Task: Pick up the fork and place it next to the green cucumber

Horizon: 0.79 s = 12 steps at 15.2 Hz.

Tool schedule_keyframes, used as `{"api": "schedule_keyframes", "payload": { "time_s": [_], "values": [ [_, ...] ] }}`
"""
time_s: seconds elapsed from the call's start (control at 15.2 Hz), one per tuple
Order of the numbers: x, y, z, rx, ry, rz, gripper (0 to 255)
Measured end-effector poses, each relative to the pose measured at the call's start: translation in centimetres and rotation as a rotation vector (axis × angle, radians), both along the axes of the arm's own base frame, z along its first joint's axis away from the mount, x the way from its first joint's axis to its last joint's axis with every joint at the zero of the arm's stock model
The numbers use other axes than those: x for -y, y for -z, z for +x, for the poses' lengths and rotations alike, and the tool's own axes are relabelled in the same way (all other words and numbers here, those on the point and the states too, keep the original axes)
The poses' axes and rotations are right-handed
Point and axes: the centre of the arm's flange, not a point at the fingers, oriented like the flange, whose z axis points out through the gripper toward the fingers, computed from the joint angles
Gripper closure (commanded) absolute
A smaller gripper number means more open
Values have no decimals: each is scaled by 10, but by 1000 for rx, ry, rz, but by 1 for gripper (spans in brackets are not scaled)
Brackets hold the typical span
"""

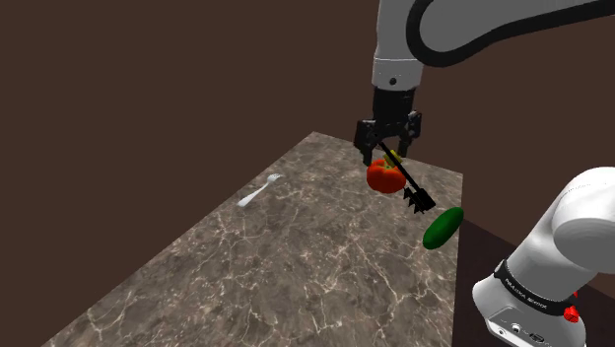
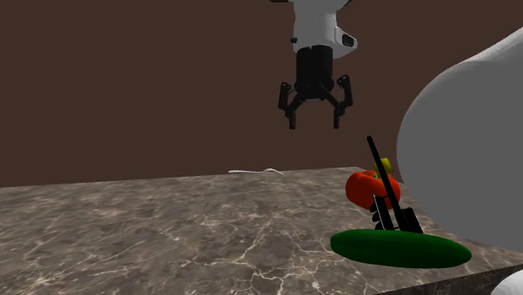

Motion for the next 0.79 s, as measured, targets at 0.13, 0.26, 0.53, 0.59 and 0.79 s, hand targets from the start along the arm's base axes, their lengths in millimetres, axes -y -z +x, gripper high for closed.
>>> {"api": "schedule_keyframes", "payload": {
  "time_s": [0.13, 0.26, 0.53, 0.59, 0.79],
  "values": [
    [-15, 9, 13, 1, 62, 5, 0],
    [-34, 20, 30, 3, 123, 11, 0],
    [-63, 40, 63, 5, 246, 21, 0],
    [-68, 45, 73, 5, 278, 24, 0],
    [-87, 57, 101, 6, 370, 32, 0]
  ]
}}
